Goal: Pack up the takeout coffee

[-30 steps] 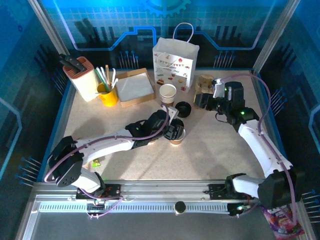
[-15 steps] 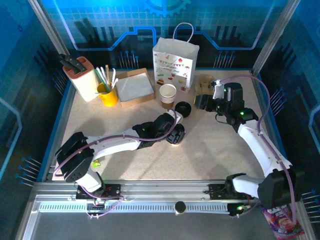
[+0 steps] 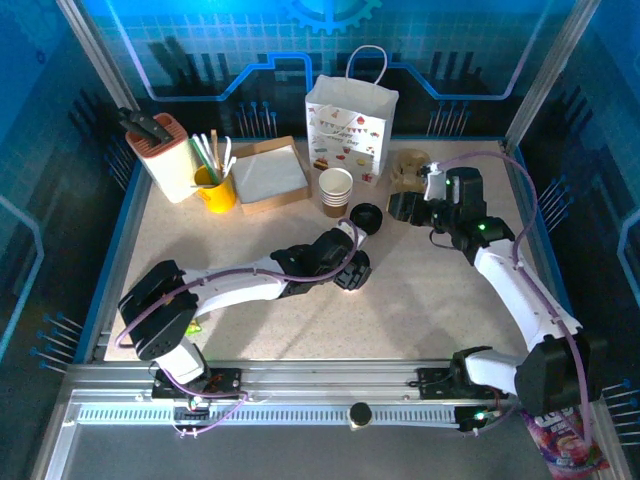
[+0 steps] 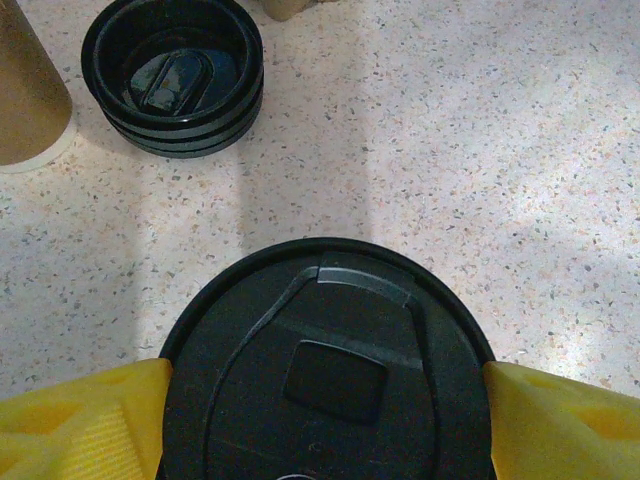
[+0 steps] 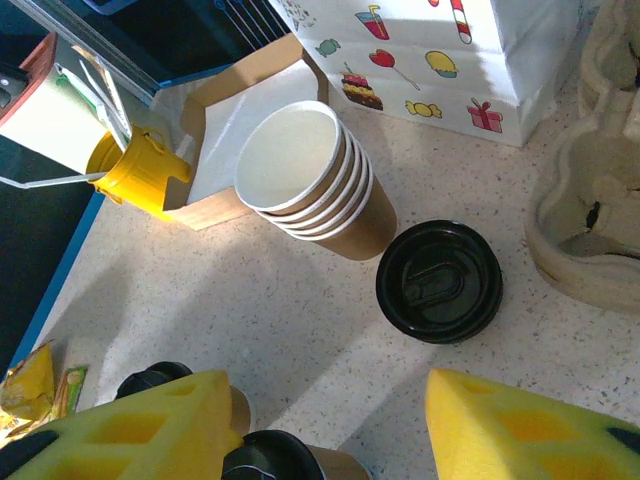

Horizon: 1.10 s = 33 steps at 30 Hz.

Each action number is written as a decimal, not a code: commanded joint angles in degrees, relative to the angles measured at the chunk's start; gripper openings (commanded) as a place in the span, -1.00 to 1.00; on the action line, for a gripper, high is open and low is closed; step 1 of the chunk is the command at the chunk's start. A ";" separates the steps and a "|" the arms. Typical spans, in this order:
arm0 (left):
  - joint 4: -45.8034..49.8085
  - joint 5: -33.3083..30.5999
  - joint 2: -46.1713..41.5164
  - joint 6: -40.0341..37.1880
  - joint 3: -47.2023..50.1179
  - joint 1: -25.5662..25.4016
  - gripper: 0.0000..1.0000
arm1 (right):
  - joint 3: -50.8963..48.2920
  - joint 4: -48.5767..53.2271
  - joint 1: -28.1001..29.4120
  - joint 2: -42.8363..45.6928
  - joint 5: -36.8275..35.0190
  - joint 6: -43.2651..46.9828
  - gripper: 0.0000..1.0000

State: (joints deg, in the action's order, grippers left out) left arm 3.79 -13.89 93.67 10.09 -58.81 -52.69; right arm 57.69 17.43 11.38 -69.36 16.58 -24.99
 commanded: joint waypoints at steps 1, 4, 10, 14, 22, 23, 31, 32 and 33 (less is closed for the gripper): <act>-1.19 0.22 1.14 -1.27 -1.86 -0.48 0.60 | -0.56 -0.66 -0.64 -0.46 0.96 -0.03 0.10; -1.23 0.33 1.22 -1.25 -2.03 -0.46 0.60 | -0.61 -0.82 -0.50 -0.77 1.08 -0.10 0.10; -1.12 0.58 1.19 -1.37 -2.27 -0.40 0.64 | -0.55 -0.86 -0.18 -1.30 1.15 -0.08 0.10; -1.27 1.06 0.38 -1.09 -2.26 -0.40 0.73 | -0.77 -1.08 0.24 -1.64 1.18 -0.31 0.11; -1.62 1.80 -5.35 -1.37 0.58 -0.19 0.89 | -2.36 0.16 3.13 -4.12 0.89 0.30 0.14; -0.89 1.94 -6.70 -1.47 1.26 0.12 0.91 | -2.64 0.86 3.26 -4.14 0.65 0.57 0.15; 1.25 12.37 -16.05 2.08 7.23 9.39 0.94 | -6.89 6.81 4.66 -2.83 1.40 2.41 0.28; 2.00 13.67 -15.87 2.38 6.88 10.57 0.94 | -8.40 5.87 5.45 -2.42 2.57 2.45 0.31; 3.15 14.18 -15.42 2.37 6.04 11.21 0.93 | -9.43 4.94 6.11 -2.20 3.52 2.36 0.36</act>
State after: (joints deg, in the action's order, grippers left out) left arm 3.99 -4.93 78.26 10.85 -52.90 -43.31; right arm 50.87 20.97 15.51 -73.12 17.19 -23.70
